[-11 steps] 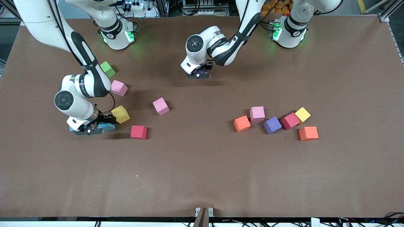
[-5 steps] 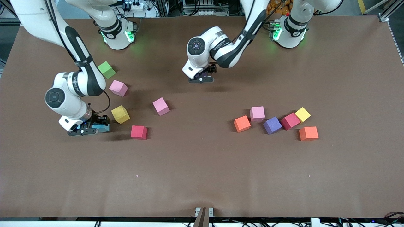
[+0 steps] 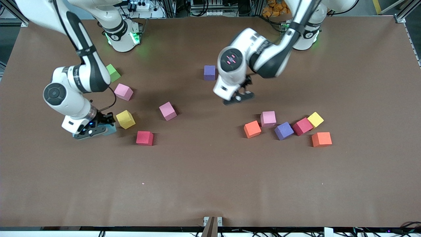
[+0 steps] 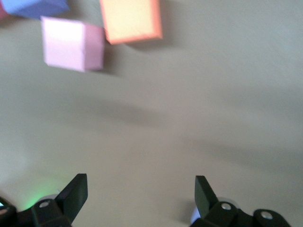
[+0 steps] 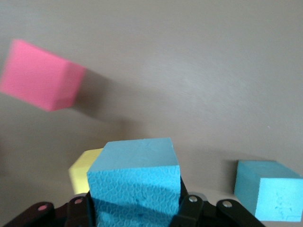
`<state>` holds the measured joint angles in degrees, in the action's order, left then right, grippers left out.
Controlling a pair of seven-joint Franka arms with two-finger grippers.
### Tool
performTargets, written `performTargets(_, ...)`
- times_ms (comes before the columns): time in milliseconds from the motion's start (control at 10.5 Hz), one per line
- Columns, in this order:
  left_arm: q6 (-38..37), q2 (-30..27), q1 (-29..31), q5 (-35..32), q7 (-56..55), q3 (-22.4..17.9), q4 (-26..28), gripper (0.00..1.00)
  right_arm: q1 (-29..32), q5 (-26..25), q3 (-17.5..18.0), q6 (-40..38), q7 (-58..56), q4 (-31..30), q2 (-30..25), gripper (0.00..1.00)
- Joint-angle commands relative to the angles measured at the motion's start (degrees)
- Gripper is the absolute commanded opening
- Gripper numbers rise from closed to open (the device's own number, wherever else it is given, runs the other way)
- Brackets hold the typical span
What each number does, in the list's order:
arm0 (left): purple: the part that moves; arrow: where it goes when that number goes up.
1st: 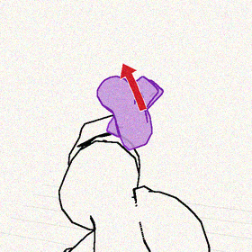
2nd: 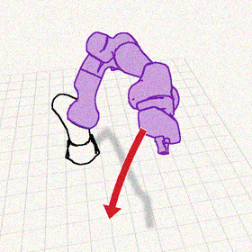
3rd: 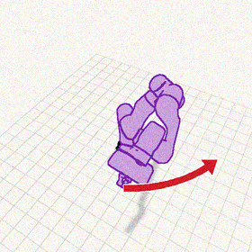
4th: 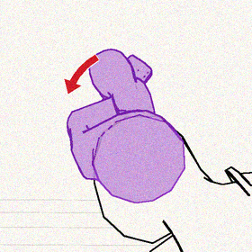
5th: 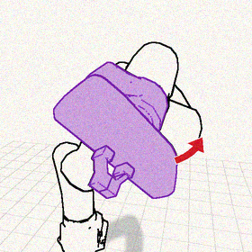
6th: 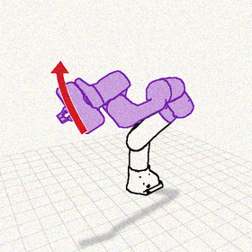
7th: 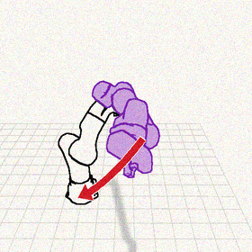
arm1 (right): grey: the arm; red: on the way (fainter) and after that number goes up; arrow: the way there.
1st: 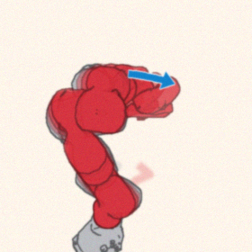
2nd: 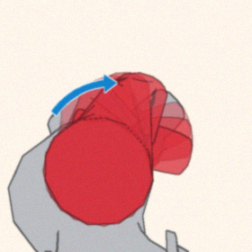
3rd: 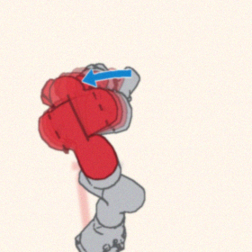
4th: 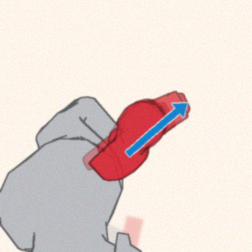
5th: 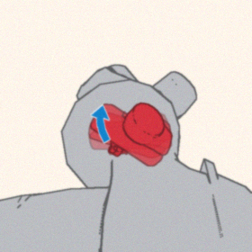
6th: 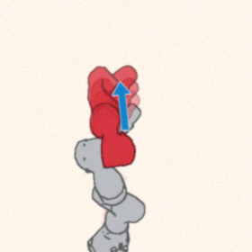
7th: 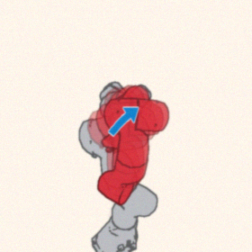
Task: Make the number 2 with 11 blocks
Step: 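Carry the cyan cube toward purple while the left gripper reaches the orange cube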
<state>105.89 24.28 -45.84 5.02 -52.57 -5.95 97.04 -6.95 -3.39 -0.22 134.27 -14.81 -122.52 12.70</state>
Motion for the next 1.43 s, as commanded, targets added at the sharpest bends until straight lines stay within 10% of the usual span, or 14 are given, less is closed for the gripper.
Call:
performTargets(0,2.2,3.05,1.54,-1.59,3.14,-3.26,-2.12,1.0,-4.88,-0.3,0.31,-1.11,-6.78,-0.96,-2.33,0.0)
performTargets(381,8.62,4.27,3.3,2.28,14.15,-6.18,-2.3,1.0,-17.63,-0.04,0.83,-2.69,-20.84,-0.17,-2.24,0.0)
performTargets(1332,20.67,12.19,5.68,8.59,14.42,-6.62,-2.3,1.0,-24.78,5.32,19.98,0.98,-28.09,-6.57,-1.37,0.0)
